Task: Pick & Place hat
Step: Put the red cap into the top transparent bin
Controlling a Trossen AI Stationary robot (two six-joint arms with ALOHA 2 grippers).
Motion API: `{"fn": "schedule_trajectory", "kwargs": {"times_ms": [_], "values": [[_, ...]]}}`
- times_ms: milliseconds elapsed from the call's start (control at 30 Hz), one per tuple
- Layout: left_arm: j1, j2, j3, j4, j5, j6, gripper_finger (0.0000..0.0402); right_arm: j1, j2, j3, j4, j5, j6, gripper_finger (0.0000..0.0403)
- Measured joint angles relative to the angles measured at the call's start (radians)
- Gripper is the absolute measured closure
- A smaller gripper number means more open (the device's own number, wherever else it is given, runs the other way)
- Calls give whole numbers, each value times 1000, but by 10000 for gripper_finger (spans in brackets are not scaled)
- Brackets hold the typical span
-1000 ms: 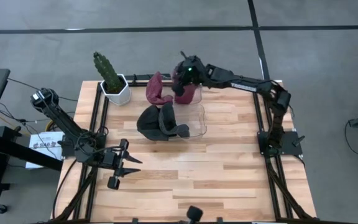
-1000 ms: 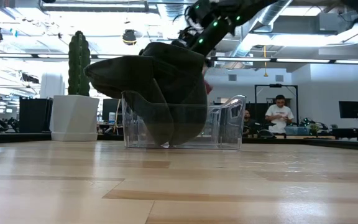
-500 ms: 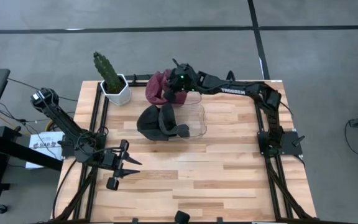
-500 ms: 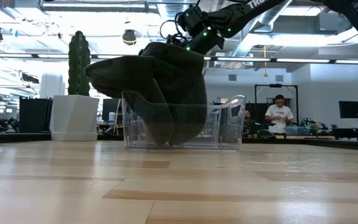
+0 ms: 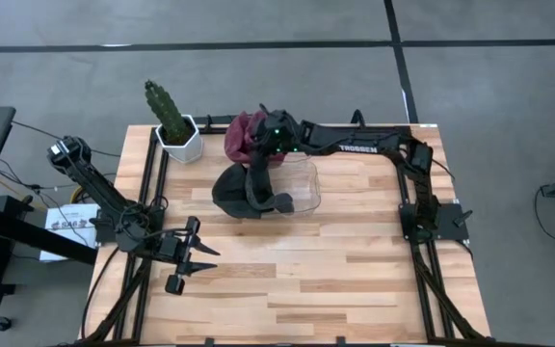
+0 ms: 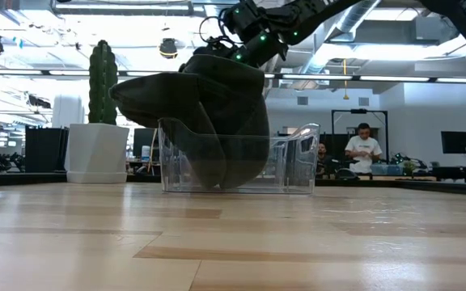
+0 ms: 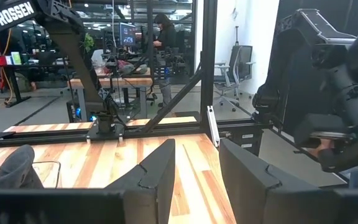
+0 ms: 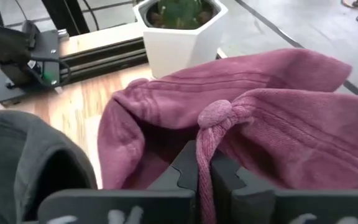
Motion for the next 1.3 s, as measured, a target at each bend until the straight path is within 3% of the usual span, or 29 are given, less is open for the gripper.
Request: {"fn": "schedule_trajectory", "kwargs": {"times_ms": [233, 767, 1300], "values": [[0, 0, 0, 0, 0, 0, 279, 18, 0, 0, -10, -15, -26, 373], [0, 0, 0, -12, 0, 0, 279, 58, 0, 0, -3, -15, -81, 221], [0, 0, 0, -16, 0, 0, 279, 54, -80, 0, -132, -4, -113, 213]]}}
